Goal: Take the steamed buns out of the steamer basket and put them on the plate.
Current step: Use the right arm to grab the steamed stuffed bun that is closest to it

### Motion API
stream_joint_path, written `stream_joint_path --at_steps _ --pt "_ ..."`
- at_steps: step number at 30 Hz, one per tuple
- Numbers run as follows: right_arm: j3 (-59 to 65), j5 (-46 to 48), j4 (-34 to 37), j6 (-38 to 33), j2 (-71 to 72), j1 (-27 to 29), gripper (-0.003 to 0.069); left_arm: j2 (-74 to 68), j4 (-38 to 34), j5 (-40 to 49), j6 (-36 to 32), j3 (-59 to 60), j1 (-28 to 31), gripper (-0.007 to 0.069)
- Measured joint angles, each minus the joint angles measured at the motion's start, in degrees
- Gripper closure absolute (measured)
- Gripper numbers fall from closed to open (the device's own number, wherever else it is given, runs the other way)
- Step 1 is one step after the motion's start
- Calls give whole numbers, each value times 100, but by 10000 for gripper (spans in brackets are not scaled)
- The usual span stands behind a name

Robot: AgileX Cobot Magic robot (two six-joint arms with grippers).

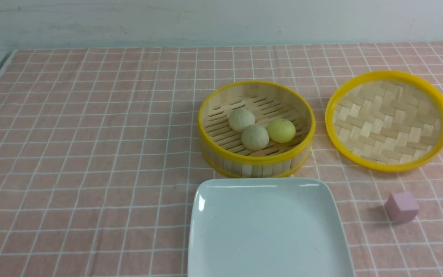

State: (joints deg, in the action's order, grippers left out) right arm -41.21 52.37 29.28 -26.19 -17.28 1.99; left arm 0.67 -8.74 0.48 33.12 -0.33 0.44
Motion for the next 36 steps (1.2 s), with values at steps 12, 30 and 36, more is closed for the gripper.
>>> stream_joint_path --at_steps 12,30,36 --pt "-2715 1066 773 -2168 -3460 0 419 -950 399 1354 -1115 -1655 -1179 182" --pt "-4640 662 -114 -2539 -7411 -1799 375 -4391 335 -1438 -2680 -1998 -2979 183" --pt "-4697 557 -167 -2436 -7656 -1879 372 -5392 317 -1793 -3136 -2320 -2979 183"
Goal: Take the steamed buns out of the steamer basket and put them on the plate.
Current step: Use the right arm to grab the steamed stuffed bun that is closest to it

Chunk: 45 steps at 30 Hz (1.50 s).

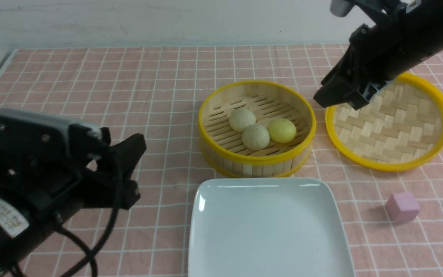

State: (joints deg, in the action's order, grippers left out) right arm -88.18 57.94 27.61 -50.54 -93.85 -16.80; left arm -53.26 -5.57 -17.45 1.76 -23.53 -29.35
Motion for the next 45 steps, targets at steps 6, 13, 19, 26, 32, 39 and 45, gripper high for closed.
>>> stream_joint_path --at_steps 6,13,19,26,32,39,45 --pt "-16 10 21 0 0 -4 372 -877 -727 -174 -1180 -749 0 183" --pt "-16 62 99 0 0 -4 371 -1341 -2489 -234 -3273 -1547 0 183" --pt "-16 62 135 0 0 -4 371 -1373 -4521 -159 -4811 -1935 0 183" --pt "-16 18 169 0 0 -4 371 -1373 -6376 71 -6820 -2146 0 183" --pt "-16 -2 188 0 0 -4 371 -1373 -7163 53 -7792 -2194 0 183" --pt "-16 -26 223 0 0 -4 371 -1373 -7270 41 -7802 -2194 0 183" --pt "-16 -51 366 0 0 -4 371 -1373 -7313 444 -7615 -2194 0 183"
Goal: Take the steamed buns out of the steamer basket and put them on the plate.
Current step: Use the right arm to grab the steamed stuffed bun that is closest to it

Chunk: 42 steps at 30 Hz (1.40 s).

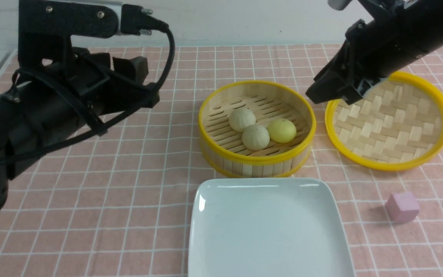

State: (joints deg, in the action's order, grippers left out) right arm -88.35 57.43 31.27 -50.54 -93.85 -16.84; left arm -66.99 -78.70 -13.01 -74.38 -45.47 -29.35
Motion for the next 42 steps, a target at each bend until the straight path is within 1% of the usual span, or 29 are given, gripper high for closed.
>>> stream_joint_path --at_steps 2,5,8,11,14,17,19,20,22,23,24,25,26,27,29,31,35,36,37,40,41,42 --pt "0 -2 4 0 0 0 371 0 0 436 -71 0 0 183" --pt "0 -14 7 0 0 0 371 0 0 1440 -78 0 0 183" --pt "0 -21 23 0 0 0 371 0 0 1993 -92 0 0 183" --pt "0 -33 30 0 0 0 371 0 -150 2187 -92 0 0 183" --pt "0 -45 42 0 0 0 371 0 -482 2363 -92 0 0 183" --pt "0 -55 42 0 0 0 371 0 -583 2489 -92 0 -6 183" --pt "0 -58 42 0 0 0 371 0 -654 2209 -92 0 -9 183" --pt "0 -58 42 0 0 0 371 0 -721 1896 -92 0 -9 183" --pt "0 -58 63 0 0 0 371 0 -950 975 -105 0 -9 183" --pt "0 -58 62 0 0 0 371 0 -1005 870 -112 0 -9 183" --pt "0 -62 82 0 0 0 371 0 -1267 -114 -158 0 -9 183" --pt "0 -62 88 0 0 0 371 0 -1304 -218 -158 0 -9 183" --pt "0 -62 95 0 0 0 371 0 -1580 -903 -276 0 -9 183" --pt "0 -72 103 0 0 0 371 0 -1644 -1071 -341 0 -9 183" --pt "0 -109 108 0 0 0 371 0 -1923 -1703 -614 0 -3 184" --pt "0 -125 108 0 0 0 371 0 -1955 -1686 -647 0 -3 185" --pt "0 -154 112 0 0 0 371 0 -1970 -755 -618 0 -3 186" --pt "0 -175 112 0 0 0 371 0 -1921 141 -612 0 -3 186" --pt "0 -182 112 0 0 0 371 0 -1842 700 -609 0 -3 186" --pt "0 -189 112 0 0 0 371 0 -1461 2110 -557 0 -3 186" --pt "0 -189 112 0 0 0 371 0 -1381 2313 -539 0 -3 186" --pt "0 -189 127 0 0 0 371 0 -1156 2893 -462 0 -3 186"
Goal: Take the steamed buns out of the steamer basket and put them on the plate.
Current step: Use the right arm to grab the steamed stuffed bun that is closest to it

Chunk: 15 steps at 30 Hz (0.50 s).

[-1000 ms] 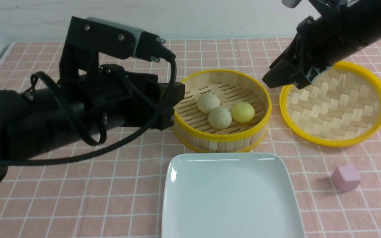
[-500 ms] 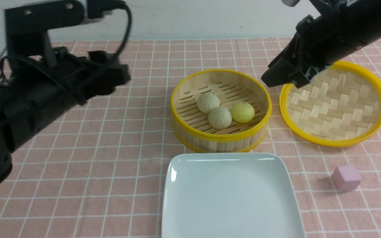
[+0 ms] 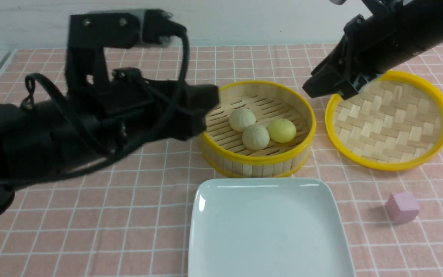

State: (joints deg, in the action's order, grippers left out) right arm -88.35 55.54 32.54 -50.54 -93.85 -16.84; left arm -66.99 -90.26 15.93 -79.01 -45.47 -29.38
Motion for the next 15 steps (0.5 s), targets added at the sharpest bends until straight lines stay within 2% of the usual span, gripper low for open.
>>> stream_joint_path --at_steps 4,5,6,8,9,10,11,13,14,15 --pt "0 -5 1 0 0 0 371 -31 1428 1513 858 0 0 186" --pt "0 -11 1 0 0 0 371 -70 2115 1822 1298 0 -5 186" --pt "0 -11 1 0 0 0 371 -119 2738 2049 1807 0 -5 186" --pt "0 -11 1 0 0 0 371 -158 3142 2148 2180 0 -5 186" --pt "0 -21 1 0 0 0 371 -237 4017 2265 3073 0 -5 186" --pt "0 -21 1 0 0 0 371 -250 4213 2266 3282 0 -5 186" --pt "0 -40 6 0 0 0 371 -308 4918 2260 4176 0 -5 186" --pt "0 -54 24 0 0 0 371 -366 5994 2255 5409 0 -5 186" --pt "0 -54 24 0 0 0 371 -366 6107 2255 5409 0 -5 186" --pt "0 -71 24 -5 0 0 371 -399 6955 2255 6389 0 -5 186"
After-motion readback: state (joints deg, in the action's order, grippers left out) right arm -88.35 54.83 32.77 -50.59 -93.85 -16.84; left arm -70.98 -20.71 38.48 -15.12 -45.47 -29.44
